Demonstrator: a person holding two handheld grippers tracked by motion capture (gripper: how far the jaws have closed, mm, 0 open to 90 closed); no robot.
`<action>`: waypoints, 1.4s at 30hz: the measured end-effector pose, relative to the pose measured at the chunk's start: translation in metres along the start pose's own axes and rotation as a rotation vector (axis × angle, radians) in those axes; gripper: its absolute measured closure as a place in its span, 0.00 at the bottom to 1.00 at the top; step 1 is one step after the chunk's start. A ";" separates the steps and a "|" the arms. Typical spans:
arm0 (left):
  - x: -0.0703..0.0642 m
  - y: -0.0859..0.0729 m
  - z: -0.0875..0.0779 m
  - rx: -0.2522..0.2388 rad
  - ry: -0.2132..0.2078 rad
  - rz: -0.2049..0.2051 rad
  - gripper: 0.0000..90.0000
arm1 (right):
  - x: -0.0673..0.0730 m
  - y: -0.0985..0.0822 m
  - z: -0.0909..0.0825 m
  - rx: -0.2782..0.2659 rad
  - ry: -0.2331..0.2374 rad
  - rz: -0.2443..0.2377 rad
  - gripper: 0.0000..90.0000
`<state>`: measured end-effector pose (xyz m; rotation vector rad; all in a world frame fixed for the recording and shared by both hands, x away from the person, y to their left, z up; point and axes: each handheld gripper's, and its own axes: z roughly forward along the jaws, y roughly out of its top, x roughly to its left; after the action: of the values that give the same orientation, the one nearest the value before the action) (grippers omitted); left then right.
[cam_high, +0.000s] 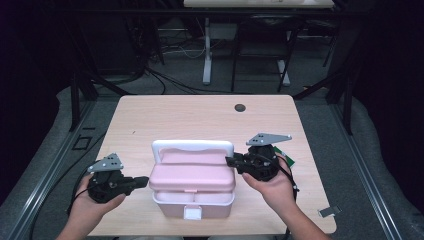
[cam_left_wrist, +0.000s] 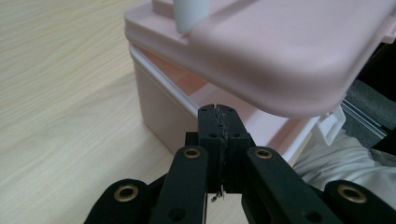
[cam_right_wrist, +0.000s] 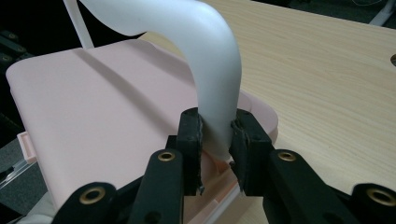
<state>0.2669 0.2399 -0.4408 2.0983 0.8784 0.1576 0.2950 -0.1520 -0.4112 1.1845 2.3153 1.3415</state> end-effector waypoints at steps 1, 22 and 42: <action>-0.002 0.000 0.001 0.003 -0.006 0.004 1.00 | 0.000 0.000 0.000 -0.001 0.000 0.001 0.83; -0.023 0.005 0.026 0.051 -0.079 0.055 1.00 | -0.002 -0.002 0.002 0.000 0.004 0.004 0.82; -0.021 0.021 0.017 0.023 -0.068 0.053 1.00 | -0.008 -0.005 -0.010 -0.032 0.006 0.016 0.81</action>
<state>0.2687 0.2070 -0.4323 2.1367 0.7882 0.1031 0.2918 -0.1655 -0.4110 1.1930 2.2852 1.3840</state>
